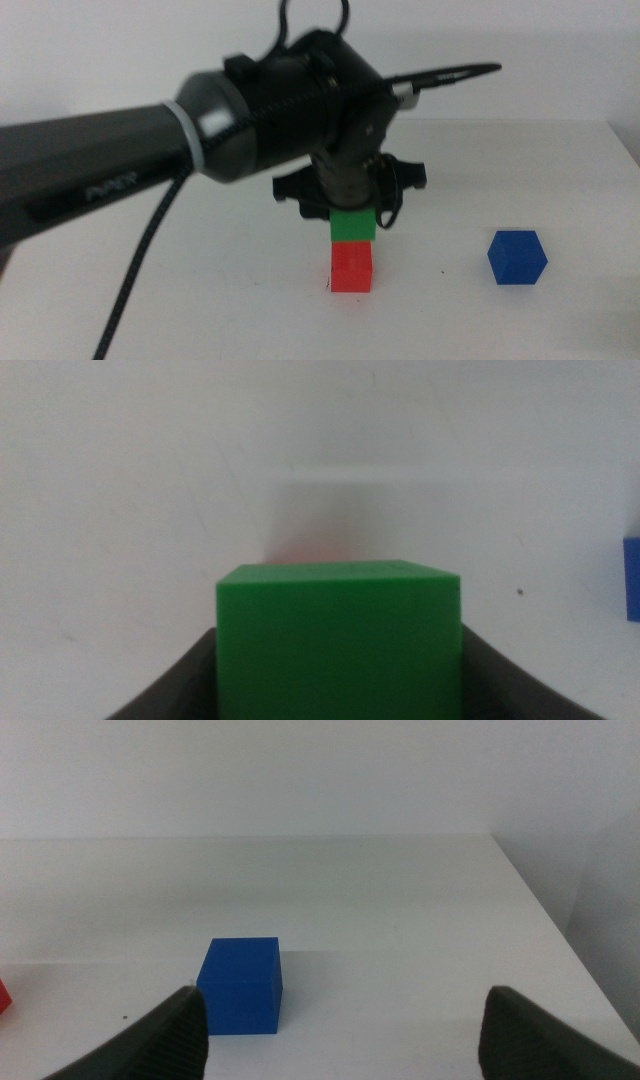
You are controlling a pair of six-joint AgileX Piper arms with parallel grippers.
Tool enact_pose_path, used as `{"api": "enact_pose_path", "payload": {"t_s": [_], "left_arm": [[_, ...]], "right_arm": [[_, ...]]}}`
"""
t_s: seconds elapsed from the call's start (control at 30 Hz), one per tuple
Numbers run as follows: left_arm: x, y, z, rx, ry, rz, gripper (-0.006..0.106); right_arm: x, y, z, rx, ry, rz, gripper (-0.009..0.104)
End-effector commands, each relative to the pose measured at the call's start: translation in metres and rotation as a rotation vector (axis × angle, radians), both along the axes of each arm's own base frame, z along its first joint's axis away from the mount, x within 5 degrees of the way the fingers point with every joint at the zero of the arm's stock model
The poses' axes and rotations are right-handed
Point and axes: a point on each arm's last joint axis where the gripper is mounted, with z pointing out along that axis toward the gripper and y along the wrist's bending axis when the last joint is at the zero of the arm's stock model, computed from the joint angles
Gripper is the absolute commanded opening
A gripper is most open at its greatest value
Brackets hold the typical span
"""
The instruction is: Stack red cubes first, then green, then blue cubes in a specific spot.
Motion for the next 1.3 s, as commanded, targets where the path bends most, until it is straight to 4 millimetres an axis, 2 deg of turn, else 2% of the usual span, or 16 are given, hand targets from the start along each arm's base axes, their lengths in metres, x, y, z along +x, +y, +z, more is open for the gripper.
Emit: {"api": "enact_pose_path", "payload": {"t_s": [0.0, 0.3, 0.6, 0.87, 1.13, 1.27], "left_arm": [[-0.002, -0.005, -0.011, -0.031, 0.014, 0.040, -0.001], [0.002, -0.007, -0.038, 0.012, 0.074, 0.067, -0.001], [0.007, -0.010, -0.055, 0.022, 0.102, 0.075, -0.001], [0.009, -0.014, -0.059, -0.004, 0.090, 0.061, -0.001], [0.011, -0.014, -0.063, 0.022, 0.081, 0.032, 0.019], [0.011, -0.014, -0.063, 0.034, 0.074, 0.011, 0.040]], "right_arm": [[0.000, -0.001, -0.001, -0.018, -0.006, -0.007, 0.093], [0.000, -0.001, -0.001, -0.018, -0.006, -0.007, 0.093], [0.000, -0.001, -0.001, -0.018, -0.006, -0.007, 0.093], [0.000, -0.001, -0.001, -0.018, -0.006, -0.007, 0.093], [0.000, -0.001, -0.001, -0.018, -0.006, -0.007, 0.093], [0.000, -0.001, -0.001, -0.018, -0.006, -0.007, 0.093]]}}
